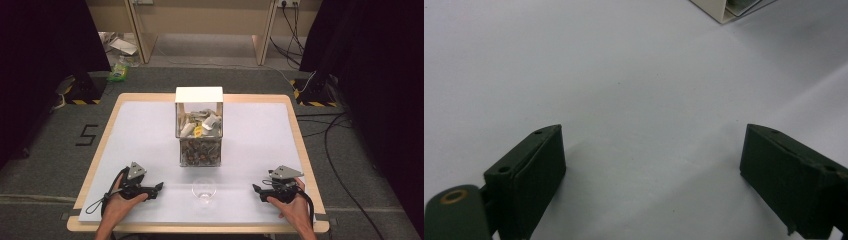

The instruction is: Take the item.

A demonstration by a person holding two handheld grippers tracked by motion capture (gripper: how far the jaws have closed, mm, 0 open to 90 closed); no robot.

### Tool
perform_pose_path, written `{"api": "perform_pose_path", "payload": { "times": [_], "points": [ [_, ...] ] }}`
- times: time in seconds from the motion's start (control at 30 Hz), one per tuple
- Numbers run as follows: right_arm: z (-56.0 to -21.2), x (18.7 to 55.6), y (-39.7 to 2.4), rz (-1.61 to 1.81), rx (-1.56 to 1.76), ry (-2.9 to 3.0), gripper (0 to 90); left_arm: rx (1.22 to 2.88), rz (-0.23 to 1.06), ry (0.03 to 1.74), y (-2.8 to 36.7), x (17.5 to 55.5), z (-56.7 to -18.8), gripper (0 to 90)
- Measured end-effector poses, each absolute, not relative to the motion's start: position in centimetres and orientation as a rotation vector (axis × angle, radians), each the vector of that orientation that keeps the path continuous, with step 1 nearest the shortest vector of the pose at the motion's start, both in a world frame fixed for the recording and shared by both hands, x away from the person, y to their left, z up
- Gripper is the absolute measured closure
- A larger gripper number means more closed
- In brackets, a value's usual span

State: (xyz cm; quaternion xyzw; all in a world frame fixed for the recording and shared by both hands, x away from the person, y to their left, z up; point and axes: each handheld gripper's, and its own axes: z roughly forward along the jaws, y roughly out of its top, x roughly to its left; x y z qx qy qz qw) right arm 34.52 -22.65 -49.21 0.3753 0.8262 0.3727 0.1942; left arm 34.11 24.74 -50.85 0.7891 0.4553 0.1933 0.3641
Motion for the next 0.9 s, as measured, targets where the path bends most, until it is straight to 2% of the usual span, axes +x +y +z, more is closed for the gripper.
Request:
{"api": "perform_pose_path", "payload": {
  "times": [0.7,0.9],
  "points": [
    [-45.4,34.7,-21.0,1.206,0.916,2.15,34.2,2.028,0.496,1.172,24.7,34.1,-50.9,10.3],
    [-44.9,34.9,-20.2,1.222,0.895,2.142,34.6,2.03,0.498,1.172,24.7,34.1,-50.9,10.3]
  ]
}}
